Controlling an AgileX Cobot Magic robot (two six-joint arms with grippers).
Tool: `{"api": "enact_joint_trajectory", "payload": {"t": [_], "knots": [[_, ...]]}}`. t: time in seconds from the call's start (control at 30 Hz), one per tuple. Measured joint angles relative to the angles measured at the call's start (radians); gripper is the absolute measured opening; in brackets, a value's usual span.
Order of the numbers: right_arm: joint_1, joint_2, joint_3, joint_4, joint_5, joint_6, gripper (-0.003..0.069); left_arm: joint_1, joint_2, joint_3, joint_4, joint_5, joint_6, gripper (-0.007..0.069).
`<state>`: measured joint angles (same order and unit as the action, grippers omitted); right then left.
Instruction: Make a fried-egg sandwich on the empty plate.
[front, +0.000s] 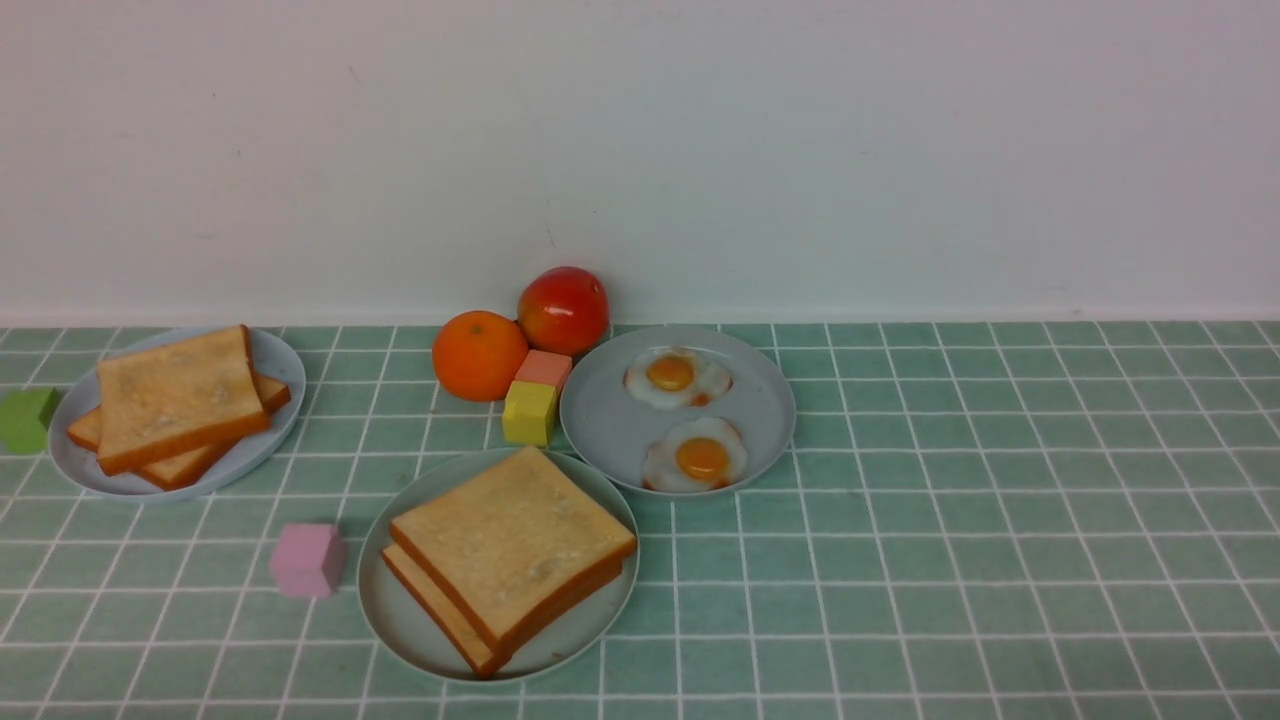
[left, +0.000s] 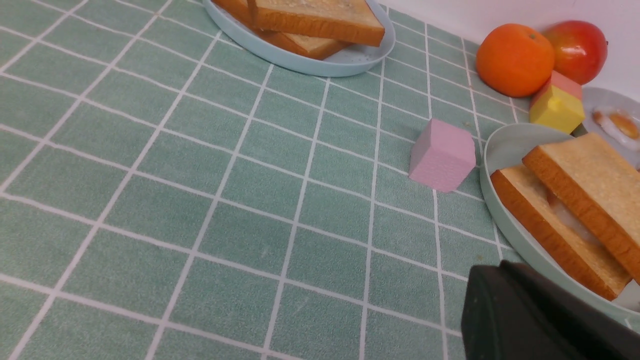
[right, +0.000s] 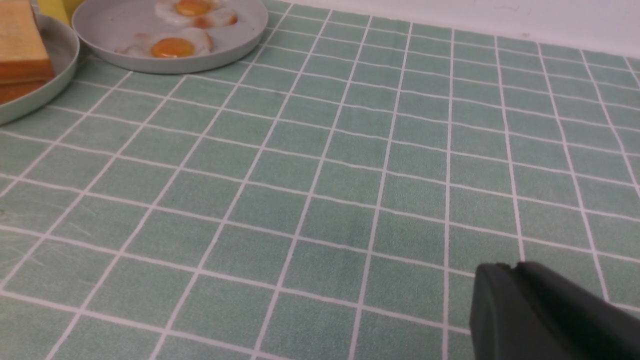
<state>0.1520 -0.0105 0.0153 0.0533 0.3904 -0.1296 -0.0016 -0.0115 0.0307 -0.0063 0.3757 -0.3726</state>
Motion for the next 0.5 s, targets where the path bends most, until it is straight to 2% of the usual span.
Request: {"api": "enact_joint_trajectory", "payload": {"t": [0.5], "knots": [[0.0, 0.0, 0.0, 0.0, 0.0, 0.0, 0.0083, 0.0, 0.0, 0.0, 0.0, 0.0, 0.0, -0.0013]]}}
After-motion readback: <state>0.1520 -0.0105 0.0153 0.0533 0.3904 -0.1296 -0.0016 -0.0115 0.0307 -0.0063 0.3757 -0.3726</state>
